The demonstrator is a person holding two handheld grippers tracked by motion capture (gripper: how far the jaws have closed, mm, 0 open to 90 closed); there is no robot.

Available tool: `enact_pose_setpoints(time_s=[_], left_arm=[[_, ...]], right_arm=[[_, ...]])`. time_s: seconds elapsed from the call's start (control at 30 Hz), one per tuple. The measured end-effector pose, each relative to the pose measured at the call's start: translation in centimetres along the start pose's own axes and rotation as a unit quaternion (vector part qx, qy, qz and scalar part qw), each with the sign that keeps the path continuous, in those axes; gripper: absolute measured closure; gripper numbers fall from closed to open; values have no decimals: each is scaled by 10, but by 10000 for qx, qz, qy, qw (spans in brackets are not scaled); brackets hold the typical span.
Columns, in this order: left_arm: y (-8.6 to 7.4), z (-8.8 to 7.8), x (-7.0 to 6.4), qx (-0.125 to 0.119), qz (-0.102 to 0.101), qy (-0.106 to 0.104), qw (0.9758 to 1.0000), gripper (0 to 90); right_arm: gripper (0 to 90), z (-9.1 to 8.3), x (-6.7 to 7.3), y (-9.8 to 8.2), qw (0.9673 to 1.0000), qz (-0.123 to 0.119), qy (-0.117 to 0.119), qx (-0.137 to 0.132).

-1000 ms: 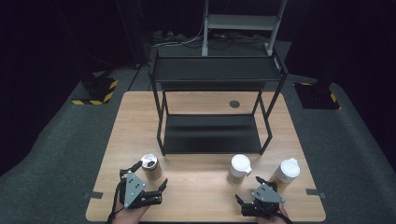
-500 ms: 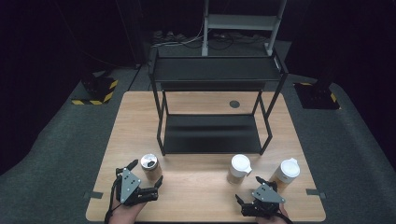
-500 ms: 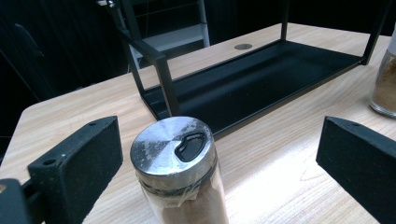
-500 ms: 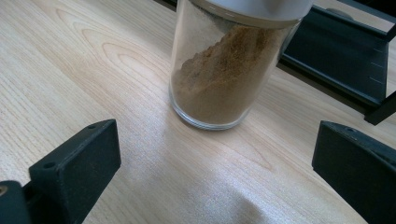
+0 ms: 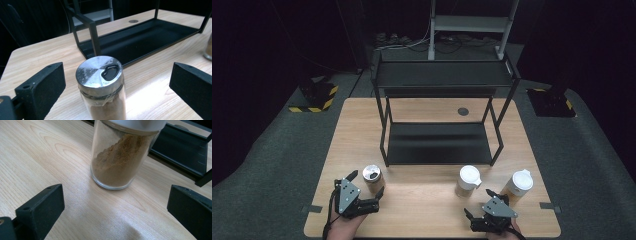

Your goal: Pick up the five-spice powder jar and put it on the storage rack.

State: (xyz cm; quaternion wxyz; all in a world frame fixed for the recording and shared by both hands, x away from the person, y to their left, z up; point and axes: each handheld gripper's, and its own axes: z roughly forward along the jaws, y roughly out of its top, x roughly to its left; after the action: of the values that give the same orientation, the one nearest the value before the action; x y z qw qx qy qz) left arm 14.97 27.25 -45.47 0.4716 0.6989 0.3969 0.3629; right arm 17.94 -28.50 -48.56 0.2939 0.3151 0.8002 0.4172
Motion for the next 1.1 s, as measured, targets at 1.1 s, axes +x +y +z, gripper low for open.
enact_pose_setpoints(time_s=[1.1], left_arm=[[-13, 30, 15, 23, -435, 67, 9990, 47]], right_arm=[[2, 0, -1, 0, 10000, 11, 28, -4]])
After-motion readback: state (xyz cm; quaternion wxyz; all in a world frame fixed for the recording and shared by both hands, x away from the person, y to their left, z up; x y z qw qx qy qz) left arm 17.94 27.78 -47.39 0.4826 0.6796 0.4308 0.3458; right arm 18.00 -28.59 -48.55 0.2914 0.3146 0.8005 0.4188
